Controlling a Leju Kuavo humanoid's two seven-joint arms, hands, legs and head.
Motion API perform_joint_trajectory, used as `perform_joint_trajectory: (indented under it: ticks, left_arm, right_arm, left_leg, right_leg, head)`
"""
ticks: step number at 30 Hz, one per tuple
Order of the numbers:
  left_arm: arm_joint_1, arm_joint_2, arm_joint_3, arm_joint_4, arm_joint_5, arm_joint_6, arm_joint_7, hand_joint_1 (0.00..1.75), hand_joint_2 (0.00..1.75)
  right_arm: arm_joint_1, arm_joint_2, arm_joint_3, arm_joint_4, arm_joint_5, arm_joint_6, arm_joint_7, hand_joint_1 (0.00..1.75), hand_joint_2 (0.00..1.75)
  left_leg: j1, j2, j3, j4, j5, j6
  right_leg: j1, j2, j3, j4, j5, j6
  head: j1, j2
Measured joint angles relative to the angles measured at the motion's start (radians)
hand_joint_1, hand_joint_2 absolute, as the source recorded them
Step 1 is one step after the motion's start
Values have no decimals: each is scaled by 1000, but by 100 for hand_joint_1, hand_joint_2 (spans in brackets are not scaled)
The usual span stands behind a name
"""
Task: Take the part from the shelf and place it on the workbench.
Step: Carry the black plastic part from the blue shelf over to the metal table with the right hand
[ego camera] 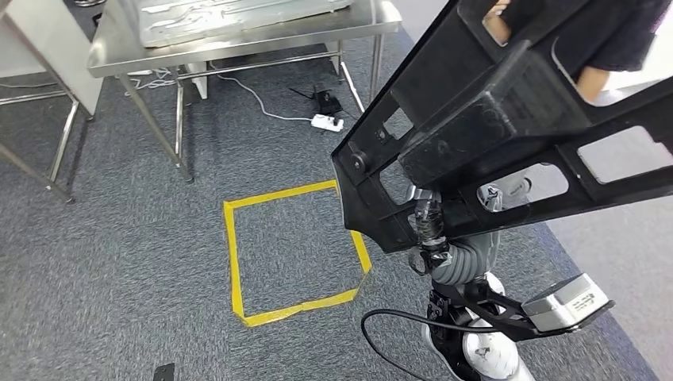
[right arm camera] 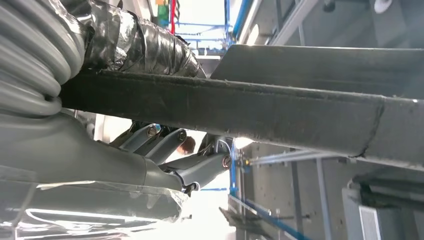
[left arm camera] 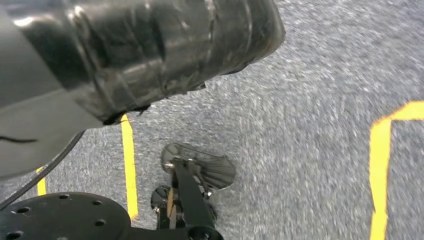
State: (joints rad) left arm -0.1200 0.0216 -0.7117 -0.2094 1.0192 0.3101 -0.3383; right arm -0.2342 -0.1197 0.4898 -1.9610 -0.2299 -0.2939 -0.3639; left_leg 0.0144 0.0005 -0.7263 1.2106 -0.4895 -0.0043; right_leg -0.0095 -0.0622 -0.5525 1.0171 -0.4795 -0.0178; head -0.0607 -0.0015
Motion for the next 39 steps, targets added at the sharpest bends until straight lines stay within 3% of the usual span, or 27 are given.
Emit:
perform_joint_trajectory:
  ticks: [2,3,6,8,11,12,13,14,16,18,23,25,27,28,29,31,33,34,37,39]
  left_arm:
    - [-3,1,-6,0,-6,-1,3,0,0]
    - [-4,1,-10,0,-10,-1,6,0,0]
    - [-4,2,-21,0,-19,-2,14,0,0]
    - [-6,3,-24,0,-22,-4,16,0,0]
    - [-17,3,-31,0,-23,-7,12,0,0]
    - [-20,4,-34,0,-23,-8,11,0,0]
    - [-22,4,-36,0,-23,-8,10,0,0]
    - [-23,5,-38,0,-23,-9,9,0,0]
    - [-23,5,-41,0,-23,-14,8,0,0]
    - [-24,5,-43,0,-23,-19,8,0,0]
    - [-21,10,-45,0,-21,-41,10,0,0]
    - [-18,15,-46,0,-19,-56,9,0,0]
    - [-15,17,-46,0,-16,-64,6,0,0]
    - [-13,18,-46,0,-15,-65,5,0,0]
    - [-10,20,-46,0,-15,-66,4,0,0]
    - [-6,24,-46,0,-15,-67,3,0,0]
    - [-7,27,-47,0,-15,-67,2,0,0]
    - [-8,28,-47,0,-15,-67,1,0,0]
    - [-6,27,-49,0,-15,-67,1,0,0]
    - [-4,27,-51,0,-14,-67,2,0,0]
  right_arm:
    - [-1,-2,-3,-2,13,-2,6,175,175]
    - [-1,-3,-5,-3,22,-4,12,175,175]
    - [-1,-6,-6,-4,43,-10,31,175,175]
    - [-1,-7,-8,-4,42,-11,39,175,175]
    - [1,-11,-12,-4,31,-9,41,175,175]
    - [3,-14,-13,-4,29,-9,41,175,175]
    - [5,-16,-13,-4,27,-8,41,175,175]
    - [6,-18,-13,-4,26,-7,41,175,175]
    - [6,-21,-14,-4,25,-4,41,175,175]
    - [6,-22,-14,-4,22,0,41,175,175]
    - [6,-23,-15,-4,12,7,40,175,175]
    - [5,-23,-15,-4,11,7,39,175,175]
    - [6,-23,-15,-3,11,7,38,175,175]
    - [6,-23,-15,-3,11,7,38,175,175]
    - [6,-23,-15,-2,11,7,38,175,175]
    - [6,-23,-15,-2,11,7,38,175,175]
    - [6,-23,-15,-2,11,7,38,175,175]
    - [5,-23,-15,-2,11,7,38,175,175]
    - [5,-23,-14,-1,11,7,38,175,175]
    - [4,-23,-14,-2,11,7,38,175,175]
  left_leg:
    - [-4,17,71,-132,42,8]
    - [-7,22,92,-169,49,13]
    - [-11,14,98,-185,47,28]
    - [-7,9,105,-194,49,40]
    - [-7,-1,110,-198,46,52]
    - [-9,-6,111,-197,45,54]
    - [-10,-11,112,-196,43,55]
    - [-10,-16,113,-195,42,55]
    - [-10,-27,117,-190,36,52]
    - [-12,-35,116,-184,31,43]
    - [-10,-32,108,-167,19,18]
    - [-8,-21,65,-76,-23,10]
    - [-5,-17,-8,52,-67,2]
    - [-4,-16,-32,86,-68,0]
    - [-4,-15,-39,87,-52,-1]
    - [-3,-10,5,-22,20,0]
    - [-6,-1,62,-139,61,8]
    - [-9,1,75,-167,63,12]
    - [-11,-3,83,-181,53,29]
    - [-8,-5,95,-189,49,42]
  right_leg:
    - [3,-15,3,3,-8,10]
    - [4,-20,4,4,-10,15]
    - [6,-25,5,2,-13,29]
    - [3,1,-7,33,-35,39]
    - [0,48,-99,211,-114,46]
    - [0,52,-133,266,-128,47]
    - [0,53,-153,291,-123,47]
    - [0,54,-154,280,-101,46]
    - [0,58,-106,158,-24,41]
    - [2,68,-57,45,18,33]
    - [3,69,-32,7,20,7]
    - [1,63,-21,1,18,-3]
    - [2,59,-15,2,11,-9]
    - [2,58,-12,3,8,-9]
    - [2,57,-9,3,4,-8]
    - [1,57,4,5,-7,-4]
    - [3,56,12,7,-18,5]
    - [5,55,13,6,-22,11]
    - [6,52,16,3,-30,27]
    - [4,53,1,41,-52,35]
  head:
    - [1,0]
    - [1,0]
    - [2,0]
    - [6,0]
    - [13,0]
    - [14,0]
    - [14,0]
    - [14,0]
    - [15,0]
    - [15,0]
    - [14,0]
    - [11,0]
    - [10,0]
    - [10,0]
    - [9,0]
    - [9,0]
    - [9,0]
    - [10,0]
    - [11,0]
    - [12,0]
